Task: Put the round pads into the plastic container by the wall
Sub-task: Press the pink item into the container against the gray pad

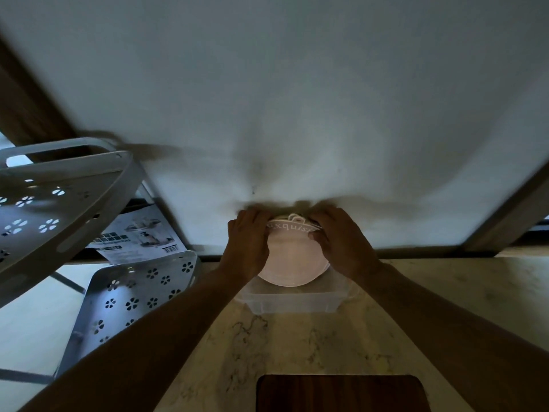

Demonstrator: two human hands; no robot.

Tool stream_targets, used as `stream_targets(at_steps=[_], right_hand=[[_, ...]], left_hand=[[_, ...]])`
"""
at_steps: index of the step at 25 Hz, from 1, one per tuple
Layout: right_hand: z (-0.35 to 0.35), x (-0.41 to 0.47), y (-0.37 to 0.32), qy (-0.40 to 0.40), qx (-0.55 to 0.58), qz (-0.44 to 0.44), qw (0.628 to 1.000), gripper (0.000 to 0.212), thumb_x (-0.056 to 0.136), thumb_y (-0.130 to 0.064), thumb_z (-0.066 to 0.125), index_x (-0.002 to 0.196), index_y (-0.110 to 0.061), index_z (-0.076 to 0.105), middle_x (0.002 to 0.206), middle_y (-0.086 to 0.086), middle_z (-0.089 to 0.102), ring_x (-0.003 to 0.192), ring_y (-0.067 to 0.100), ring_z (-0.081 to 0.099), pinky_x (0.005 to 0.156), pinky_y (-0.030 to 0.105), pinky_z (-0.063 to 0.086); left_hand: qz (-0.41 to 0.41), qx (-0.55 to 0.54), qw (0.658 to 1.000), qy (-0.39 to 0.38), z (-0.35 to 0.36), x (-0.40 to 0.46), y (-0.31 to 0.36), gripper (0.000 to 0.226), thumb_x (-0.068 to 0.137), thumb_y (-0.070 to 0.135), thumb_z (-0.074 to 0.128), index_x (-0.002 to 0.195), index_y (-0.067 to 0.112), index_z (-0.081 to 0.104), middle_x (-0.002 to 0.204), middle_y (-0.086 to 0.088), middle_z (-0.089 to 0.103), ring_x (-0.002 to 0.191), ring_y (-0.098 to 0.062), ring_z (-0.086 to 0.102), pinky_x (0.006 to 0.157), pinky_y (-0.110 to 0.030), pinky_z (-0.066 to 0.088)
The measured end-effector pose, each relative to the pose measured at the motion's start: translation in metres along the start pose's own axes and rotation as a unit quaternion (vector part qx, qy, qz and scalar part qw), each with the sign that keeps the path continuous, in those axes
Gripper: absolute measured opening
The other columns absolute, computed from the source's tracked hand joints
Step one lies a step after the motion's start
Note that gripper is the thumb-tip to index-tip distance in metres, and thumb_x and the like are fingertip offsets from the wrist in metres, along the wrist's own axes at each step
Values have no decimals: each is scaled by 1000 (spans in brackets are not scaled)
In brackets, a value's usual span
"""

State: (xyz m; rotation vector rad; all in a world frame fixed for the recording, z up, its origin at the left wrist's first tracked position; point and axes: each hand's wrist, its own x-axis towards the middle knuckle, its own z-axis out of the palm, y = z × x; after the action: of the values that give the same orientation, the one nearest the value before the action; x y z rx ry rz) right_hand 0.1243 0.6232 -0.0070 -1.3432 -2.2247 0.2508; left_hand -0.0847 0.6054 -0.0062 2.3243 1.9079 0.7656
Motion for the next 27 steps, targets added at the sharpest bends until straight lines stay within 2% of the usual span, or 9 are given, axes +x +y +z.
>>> stream_targets(at_steps=[4,12,16,20,24,27], right_hand=[[1,0,0,31,-50,-14,998,35,82,-14,72,116,-13,63,117,8,64,111,32,55,88,45,48],[2,5,-1,42,-24,-17,999,33,84,-10,69,116,-8,62,117,13,64,112,36,53,96,48,46],[4,3,0,40,-18,-16,999,33,85,-12,67,117,-9,61,120,12,62,115,34,52,100,46,44],[3,1,0,47,-12,-31,998,29,88,-12,64,117,-9,60,116,10,61,108,30,50,92,39,45],[-3,2,-4,46,-15,-34,998,29,88,-14,64,117,-10,59,112,11,59,104,28,49,86,36,45],[-1,0,-5,25,-22,-30,999,33,88,-13,65,120,-9,58,117,12,60,109,30,50,92,38,46]], left_hand=[[5,-5,1000,14,1,0,-2,38,84,-1,55,118,16,58,120,-11,58,109,-31,48,84,-36,32],[4,-14,1000,22,-8,-3,2,33,89,4,53,121,12,58,124,-13,57,112,-33,49,88,-44,39],[14,-27,999,23,-7,-7,5,36,88,2,53,123,11,57,125,-14,56,114,-34,49,90,-46,41],[20,-49,998,40,-7,-10,2,36,85,-1,55,120,10,57,123,-16,56,112,-34,49,90,-46,43],[28,-42,997,52,-7,-14,3,33,81,3,49,113,8,55,111,-17,54,101,-31,48,80,-40,40],[19,-27,999,35,-6,-12,2,36,78,-2,53,113,8,56,113,-16,54,102,-33,49,80,-38,37]])
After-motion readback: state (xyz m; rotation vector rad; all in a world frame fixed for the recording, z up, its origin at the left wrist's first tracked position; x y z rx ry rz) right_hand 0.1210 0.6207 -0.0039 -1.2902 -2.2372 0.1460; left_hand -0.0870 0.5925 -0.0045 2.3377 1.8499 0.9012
